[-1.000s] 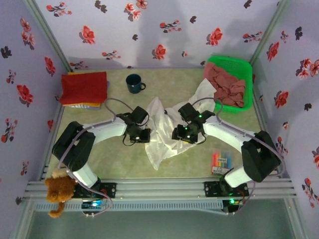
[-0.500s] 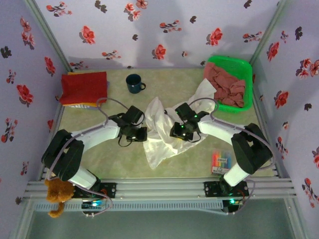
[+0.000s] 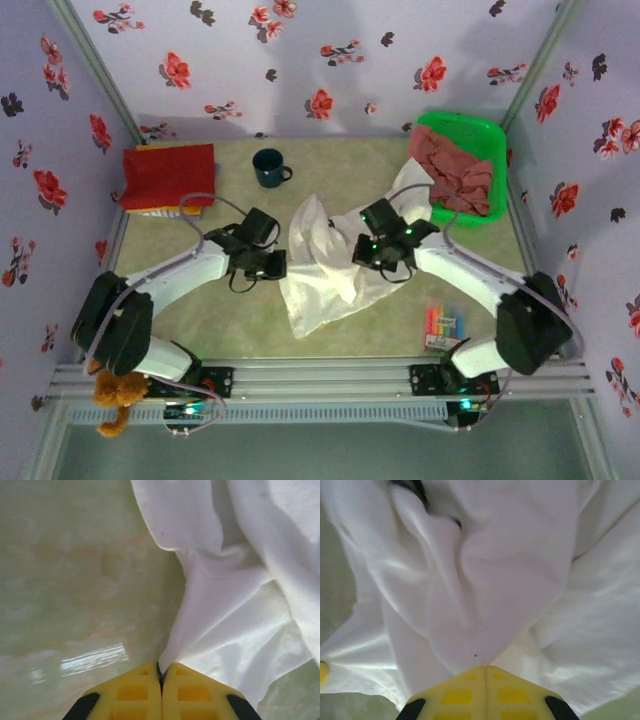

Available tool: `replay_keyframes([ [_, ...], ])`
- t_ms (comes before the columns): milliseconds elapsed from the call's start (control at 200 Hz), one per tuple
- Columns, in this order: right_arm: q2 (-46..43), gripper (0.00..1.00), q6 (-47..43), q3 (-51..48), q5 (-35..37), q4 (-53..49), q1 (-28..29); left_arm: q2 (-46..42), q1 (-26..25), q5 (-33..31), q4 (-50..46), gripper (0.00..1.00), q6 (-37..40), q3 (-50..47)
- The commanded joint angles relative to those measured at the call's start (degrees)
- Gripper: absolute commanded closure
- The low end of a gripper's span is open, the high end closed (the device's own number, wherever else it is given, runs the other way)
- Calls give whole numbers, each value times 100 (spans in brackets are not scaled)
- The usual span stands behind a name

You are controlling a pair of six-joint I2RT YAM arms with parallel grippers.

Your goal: Fold and stack the t-shirts

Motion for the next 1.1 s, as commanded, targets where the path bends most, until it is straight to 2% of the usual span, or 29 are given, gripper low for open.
replay_keyframes([
  [0, -747, 100, -355, 788, 1174, -860, 17, -513, 342, -612, -947, 100, 464, 710],
  [175, -1091, 100, -1219, 2444, 2549, -1518, -16, -782, 1155, -1124, -2130, 100, 1332, 2329],
  [290, -851, 100, -1940, 3819, 3119, -1812, -44, -650, 1588, -1534, -2839, 100, 1921, 3551],
  [375, -681, 100, -2417, 4714, 3423, -1935, -55, -627, 1872, -2151, -3055, 100, 2193, 4271],
  [445, -634, 100, -2686, 5157, 3377, -1864, -146, -663, 2221, -2441, -3072, 100, 2456, 4767],
  [555, -624, 100, -2535, 5479, 2555, -1861, -683, -626, 2818, -2468, -3143, 100, 2645, 5593],
  [605, -633, 100, -2412, 5493, 2400, -1950, -809, -619, 2992, -2455, -3224, 100, 2706, 5810],
  [675, -740, 100, -2261, 5276, 2392, -2108, -826, -666, 3199, -2432, -3322, 100, 2733, 5814],
  [745, -1037, 100, -1910, 4650, 2400, -2175, -829, -825, 3305, -2289, -3380, 100, 2712, 5469],
  [905, -2144, 100, -547, 1702, 1284, -1650, -825, -1480, 3302, -1400, -3216, 100, 2489, 3695],
  [1030, -2428, 100, 152, -83, 335, -1288, -776, -1862, 3099, -735, -3131, 100, 2189, 2438],
  [1055, -2399, 93, 186, -257, 262, -1305, -773, -1910, 3029, -653, -3135, 100, 2141, 2214],
  [1095, -2380, 75, 194, -443, 243, -1353, -766, -1969, 2921, -635, -3179, 100, 1937, 1855],
])
